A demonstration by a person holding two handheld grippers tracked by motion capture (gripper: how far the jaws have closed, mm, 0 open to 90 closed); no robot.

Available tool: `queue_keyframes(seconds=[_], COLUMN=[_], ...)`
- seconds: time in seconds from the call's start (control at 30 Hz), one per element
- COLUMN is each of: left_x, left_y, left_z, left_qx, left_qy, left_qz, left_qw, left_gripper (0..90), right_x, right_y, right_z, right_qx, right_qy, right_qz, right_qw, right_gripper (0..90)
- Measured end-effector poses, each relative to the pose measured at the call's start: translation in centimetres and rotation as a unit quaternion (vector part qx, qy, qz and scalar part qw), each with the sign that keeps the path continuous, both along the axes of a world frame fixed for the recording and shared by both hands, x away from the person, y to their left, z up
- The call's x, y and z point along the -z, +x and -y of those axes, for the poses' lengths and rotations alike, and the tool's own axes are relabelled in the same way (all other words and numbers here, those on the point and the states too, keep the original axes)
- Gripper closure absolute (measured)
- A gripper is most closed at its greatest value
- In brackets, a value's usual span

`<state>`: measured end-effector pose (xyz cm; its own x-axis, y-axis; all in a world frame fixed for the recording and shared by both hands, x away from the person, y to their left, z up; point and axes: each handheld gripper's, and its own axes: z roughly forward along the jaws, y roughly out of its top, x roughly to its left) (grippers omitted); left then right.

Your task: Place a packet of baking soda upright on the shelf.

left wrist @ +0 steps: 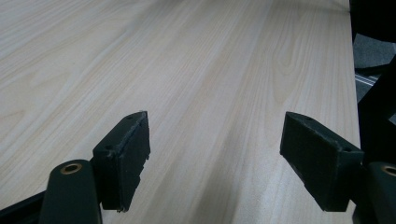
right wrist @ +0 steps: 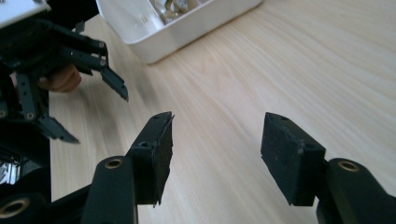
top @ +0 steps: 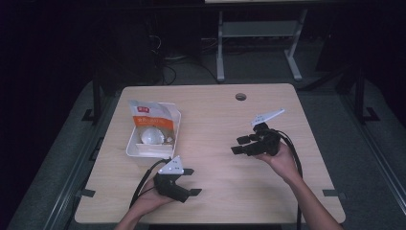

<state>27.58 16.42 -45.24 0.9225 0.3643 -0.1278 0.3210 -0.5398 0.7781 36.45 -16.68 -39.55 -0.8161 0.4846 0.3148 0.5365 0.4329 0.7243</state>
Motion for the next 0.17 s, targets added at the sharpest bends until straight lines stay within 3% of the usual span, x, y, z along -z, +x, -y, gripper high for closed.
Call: queue_keyframes(seconds=[0.17], left_x=[0.01], left_y=[0.01], left_z=[0.02], left_qx=[0.0], left_qy=[-0.001], left_qz=[0.0], left_qw=[1.0], left_gripper=[24.0], right_x=[0.63], right_y=[-1.14], right_z=[0.85], right_qx=[0.002], right_qy=[-0.005], right_qz=[-0.004], right_qw=[1.0], right_gripper=[41.9])
